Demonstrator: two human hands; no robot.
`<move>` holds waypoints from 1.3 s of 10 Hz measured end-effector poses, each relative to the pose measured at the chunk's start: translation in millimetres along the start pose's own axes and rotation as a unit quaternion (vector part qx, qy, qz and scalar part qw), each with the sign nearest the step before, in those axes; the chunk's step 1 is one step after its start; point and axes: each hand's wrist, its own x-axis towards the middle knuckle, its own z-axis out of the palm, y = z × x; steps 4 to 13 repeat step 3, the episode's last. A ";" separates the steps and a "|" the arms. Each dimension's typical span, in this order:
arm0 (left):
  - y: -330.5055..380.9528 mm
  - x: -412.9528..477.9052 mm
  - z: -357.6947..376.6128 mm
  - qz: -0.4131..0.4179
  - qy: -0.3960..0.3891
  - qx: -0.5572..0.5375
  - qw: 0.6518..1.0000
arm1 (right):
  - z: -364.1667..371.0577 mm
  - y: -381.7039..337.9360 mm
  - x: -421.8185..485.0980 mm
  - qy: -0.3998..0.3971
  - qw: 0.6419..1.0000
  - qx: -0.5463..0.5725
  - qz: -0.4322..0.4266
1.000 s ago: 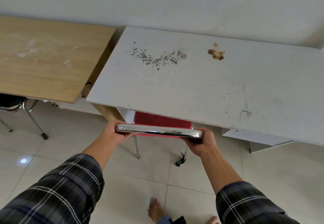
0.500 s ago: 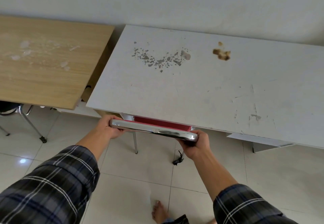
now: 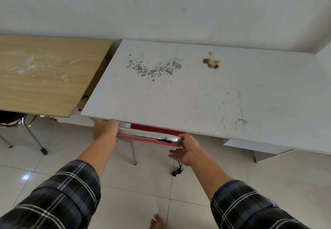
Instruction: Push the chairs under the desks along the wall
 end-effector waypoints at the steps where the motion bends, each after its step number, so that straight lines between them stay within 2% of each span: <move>1: 6.5 -46.3 25.1 0.044 0.007 0.169 0.985 | -23.4 -15.1 -22.3 -0.058 0.997 -0.056 -0.004; 2: 15.0 -101.0 60.3 0.075 -0.034 0.250 0.965 | -62.6 -44.2 -57.4 -0.072 0.985 -0.138 -0.072; 3: 40.8 -165.3 100.1 0.181 -0.100 0.262 0.943 | -116.0 -86.3 -102.6 -0.051 0.964 -0.167 -0.201; 13: 40.8 -165.3 100.1 0.181 -0.100 0.262 0.943 | -116.0 -86.3 -102.6 -0.051 0.964 -0.167 -0.201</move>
